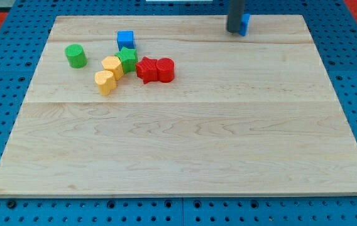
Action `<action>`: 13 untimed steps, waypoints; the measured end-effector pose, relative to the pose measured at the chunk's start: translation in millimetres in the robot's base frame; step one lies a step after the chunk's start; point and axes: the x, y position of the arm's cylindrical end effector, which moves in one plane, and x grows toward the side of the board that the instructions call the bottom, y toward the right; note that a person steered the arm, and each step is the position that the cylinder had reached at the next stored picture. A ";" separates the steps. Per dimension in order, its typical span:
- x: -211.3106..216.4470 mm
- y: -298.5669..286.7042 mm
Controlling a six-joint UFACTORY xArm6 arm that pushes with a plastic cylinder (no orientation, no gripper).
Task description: Place the blue cube to the left of the blue triangle
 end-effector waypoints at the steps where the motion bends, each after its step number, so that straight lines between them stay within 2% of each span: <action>1: 8.5 7.3; 2: 55.4 -47.0; 3: 65.2 -156.8; 6: 82.7 -281.9; 7: 76.6 -296.6; 9: 43.1 -252.4; 10: 42.1 -179.0; 11: 29.5 -141.5; 13: -1.9 -157.8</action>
